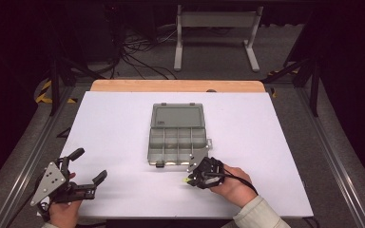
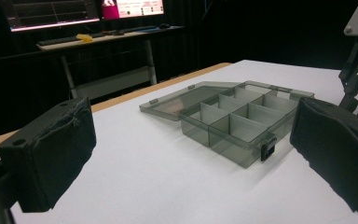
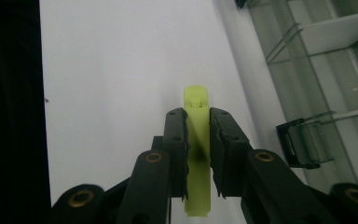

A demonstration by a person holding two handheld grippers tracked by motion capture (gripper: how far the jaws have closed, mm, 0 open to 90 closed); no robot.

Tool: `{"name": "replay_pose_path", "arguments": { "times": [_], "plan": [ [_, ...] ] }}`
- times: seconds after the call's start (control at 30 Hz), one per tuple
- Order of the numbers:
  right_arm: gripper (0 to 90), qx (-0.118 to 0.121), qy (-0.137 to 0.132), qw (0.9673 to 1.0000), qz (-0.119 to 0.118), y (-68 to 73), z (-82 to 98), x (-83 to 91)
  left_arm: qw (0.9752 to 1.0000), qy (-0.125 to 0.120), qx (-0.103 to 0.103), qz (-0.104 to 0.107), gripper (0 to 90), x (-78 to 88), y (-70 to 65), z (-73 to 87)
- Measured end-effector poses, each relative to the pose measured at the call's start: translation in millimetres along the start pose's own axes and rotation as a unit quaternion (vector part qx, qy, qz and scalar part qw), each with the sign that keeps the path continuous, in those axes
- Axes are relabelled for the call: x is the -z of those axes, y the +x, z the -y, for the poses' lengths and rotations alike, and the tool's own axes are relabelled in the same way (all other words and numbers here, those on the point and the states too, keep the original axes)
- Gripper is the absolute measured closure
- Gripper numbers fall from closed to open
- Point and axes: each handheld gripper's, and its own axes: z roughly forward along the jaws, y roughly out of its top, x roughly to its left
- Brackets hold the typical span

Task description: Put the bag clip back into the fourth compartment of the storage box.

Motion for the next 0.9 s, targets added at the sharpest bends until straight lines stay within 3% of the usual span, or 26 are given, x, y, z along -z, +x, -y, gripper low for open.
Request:
{"name": "replay_pose_path", "arguments": {
  "times": [0.23, 0.57, 0.9],
  "plan": [
    [77.8, -0.005, -0.017, 0.9998, 0.009, -1.2, -4.0, 13.4, 1.0, -0.001, 0.0, 0.0, 0.9, -0.1, 0.1, 0.1],
    [77.8, -0.023, -0.063, 0.9976, 0.02, -9.6, -10.8, 37.0, 1.0, 0.0, 0.0, 0.0, 0.9, 0.0, 0.1, 0.1],
    [77.8, -0.029, -0.082, 0.9954, 0.039, -18.3, -20.8, 51.8, 1.0, 0.0, 0.0, 0.0, 0.9, -0.1, 0.1, 0.2]
  ]
}}
